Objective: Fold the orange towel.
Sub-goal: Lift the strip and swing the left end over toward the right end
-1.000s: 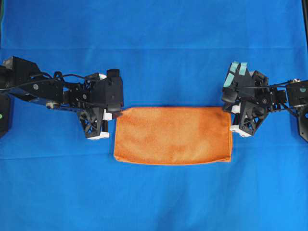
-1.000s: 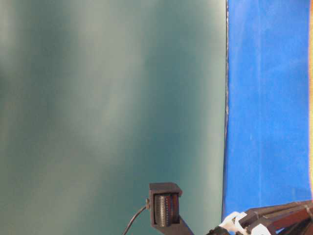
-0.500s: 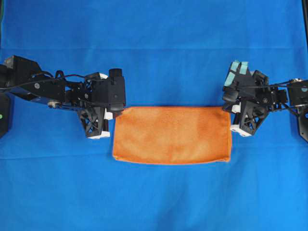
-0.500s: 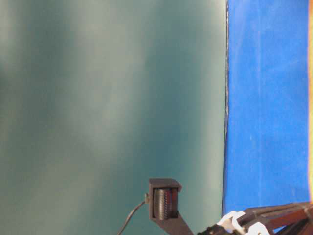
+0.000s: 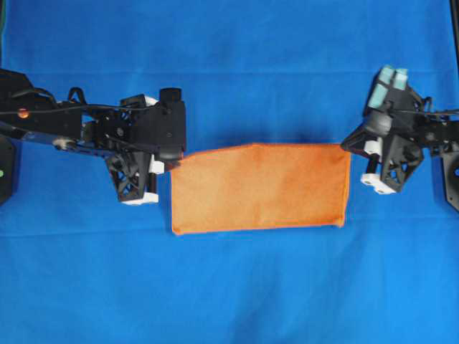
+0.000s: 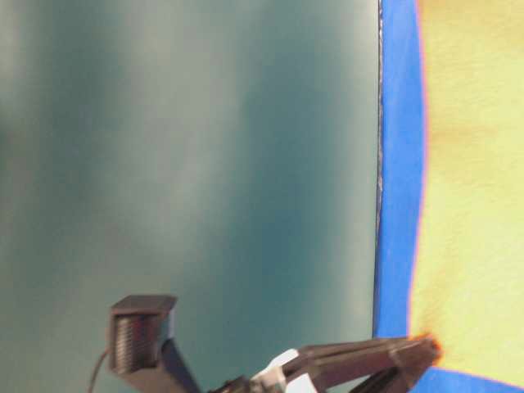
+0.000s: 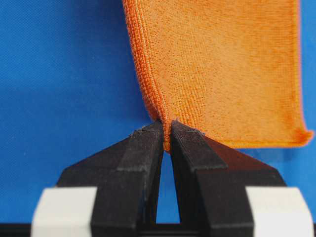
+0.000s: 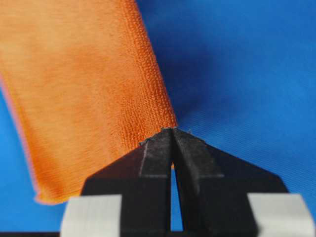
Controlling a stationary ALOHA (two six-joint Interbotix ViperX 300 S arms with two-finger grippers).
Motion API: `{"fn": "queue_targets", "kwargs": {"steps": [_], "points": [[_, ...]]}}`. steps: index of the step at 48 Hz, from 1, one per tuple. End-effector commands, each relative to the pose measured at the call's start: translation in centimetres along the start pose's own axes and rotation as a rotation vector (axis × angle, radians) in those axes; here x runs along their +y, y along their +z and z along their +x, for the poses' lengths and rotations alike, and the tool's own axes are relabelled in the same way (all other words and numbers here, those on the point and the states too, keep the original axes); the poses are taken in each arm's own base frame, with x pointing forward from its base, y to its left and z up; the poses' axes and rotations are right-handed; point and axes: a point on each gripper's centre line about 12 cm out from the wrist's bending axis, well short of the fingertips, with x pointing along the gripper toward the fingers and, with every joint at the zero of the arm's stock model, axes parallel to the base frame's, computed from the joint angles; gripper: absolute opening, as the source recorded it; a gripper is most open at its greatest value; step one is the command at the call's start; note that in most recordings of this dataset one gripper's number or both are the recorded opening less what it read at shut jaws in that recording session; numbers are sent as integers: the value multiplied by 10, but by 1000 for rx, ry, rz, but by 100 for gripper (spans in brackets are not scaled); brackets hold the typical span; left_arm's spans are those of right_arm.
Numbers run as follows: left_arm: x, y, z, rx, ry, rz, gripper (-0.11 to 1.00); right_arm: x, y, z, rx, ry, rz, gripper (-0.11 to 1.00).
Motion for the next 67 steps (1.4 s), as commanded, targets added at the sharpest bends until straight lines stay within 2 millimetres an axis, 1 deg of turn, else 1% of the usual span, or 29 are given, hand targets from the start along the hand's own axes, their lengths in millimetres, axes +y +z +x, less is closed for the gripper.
{"fn": "queue_targets", "kwargs": {"steps": [1, 6, 10, 20, 26, 31, 36, 44, 48, 56, 60, 64, 67], "points": [[-4, 14, -19, -66, -7, 5, 4, 7, 11, -13, -55, 29, -9, 0], [-8, 16, -26, -86, -14, 15, 4, 9, 12, -21, -80, 46, -13, 0], [-11, 15, -27, -91, -21, 22, 4, 9, 12, -24, -93, 52, -13, 0], [-21, 20, -27, -135, -39, 39, 4, 7, 14, -20, -89, 36, -17, 0], [-35, 28, -27, -210, -64, 67, 4, -12, 21, -14, -90, -29, 17, 0], [-49, 40, -27, -289, -91, 97, 4, -32, 29, -9, -104, -95, 26, 0], [-61, 54, -22, -343, -111, 119, 4, -55, 44, -4, -137, -164, 30, 0], [-76, 85, -9, -399, -127, 147, 4, -76, 72, 6, -195, -213, -4, 0], [-83, 103, -1, -423, -127, 185, 4, -80, 88, 13, -214, -221, -25, 0], [-101, 130, 10, -459, -126, 296, 4, -88, 124, 31, -235, -242, -75, 0], [-110, 137, 12, -466, -132, 332, 4, -90, 143, 41, -246, -251, -98, 0], [-115, 139, 14, -462, -137, 339, 4, -91, 154, 49, -247, -256, -110, 0], [-116, 139, 14, -459, -140, 340, 4, -92, 159, 51, -252, -259, -116, 0]]}}
